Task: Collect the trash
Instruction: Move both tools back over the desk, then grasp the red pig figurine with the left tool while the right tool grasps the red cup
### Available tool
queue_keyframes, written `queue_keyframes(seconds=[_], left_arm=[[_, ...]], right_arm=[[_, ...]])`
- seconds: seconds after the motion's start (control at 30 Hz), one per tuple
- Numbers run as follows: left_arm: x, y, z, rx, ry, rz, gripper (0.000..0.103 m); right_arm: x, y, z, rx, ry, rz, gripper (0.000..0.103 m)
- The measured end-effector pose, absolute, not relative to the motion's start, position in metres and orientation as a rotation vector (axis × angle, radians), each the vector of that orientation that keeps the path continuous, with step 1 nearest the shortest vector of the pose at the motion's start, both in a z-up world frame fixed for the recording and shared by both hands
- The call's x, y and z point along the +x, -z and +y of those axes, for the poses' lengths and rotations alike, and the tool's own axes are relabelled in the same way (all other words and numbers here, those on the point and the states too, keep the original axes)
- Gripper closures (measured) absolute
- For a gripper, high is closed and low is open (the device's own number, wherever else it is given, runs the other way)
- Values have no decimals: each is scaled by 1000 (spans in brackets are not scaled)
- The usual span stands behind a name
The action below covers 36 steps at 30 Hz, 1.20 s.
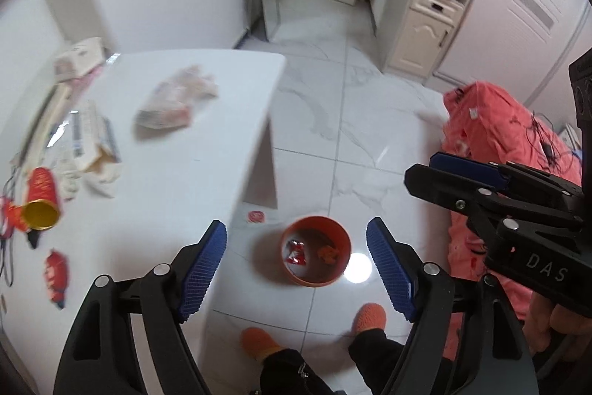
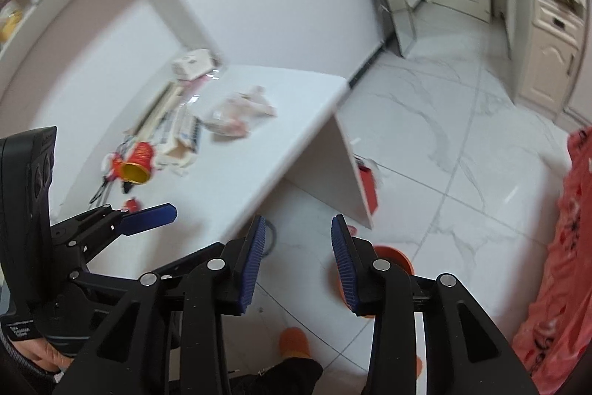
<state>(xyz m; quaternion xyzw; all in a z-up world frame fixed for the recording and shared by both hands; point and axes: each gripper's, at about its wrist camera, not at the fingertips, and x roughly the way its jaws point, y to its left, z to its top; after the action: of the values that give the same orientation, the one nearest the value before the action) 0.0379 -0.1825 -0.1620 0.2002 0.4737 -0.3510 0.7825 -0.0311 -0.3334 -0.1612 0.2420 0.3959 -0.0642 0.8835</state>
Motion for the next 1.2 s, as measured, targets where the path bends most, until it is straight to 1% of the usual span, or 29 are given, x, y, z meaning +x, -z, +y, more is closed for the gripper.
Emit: queue_keyframes(seconds=[0.07,0.13,0.17,0.6,0.97,1.2], left_arm=[[39,151,-172,418,725,1008,25],[40,143,-156,399,683,996,21],[41,139,-149,390,667,989,17],[71,119,-36,233,397,984,17],[120,135,28,195,302,1041,17],[168,164,53,245,306,1094,17]], right_arm=[[-29,150,-323,480,106,814,65],[-27,142,-315,460,84,807,64],[-24,138,-308,451,66,803,64],[34,114,-224,335,-139,804,61],[98,123,-154,302,-245,843,61],[142,136,-129,322,-254,858,61]])
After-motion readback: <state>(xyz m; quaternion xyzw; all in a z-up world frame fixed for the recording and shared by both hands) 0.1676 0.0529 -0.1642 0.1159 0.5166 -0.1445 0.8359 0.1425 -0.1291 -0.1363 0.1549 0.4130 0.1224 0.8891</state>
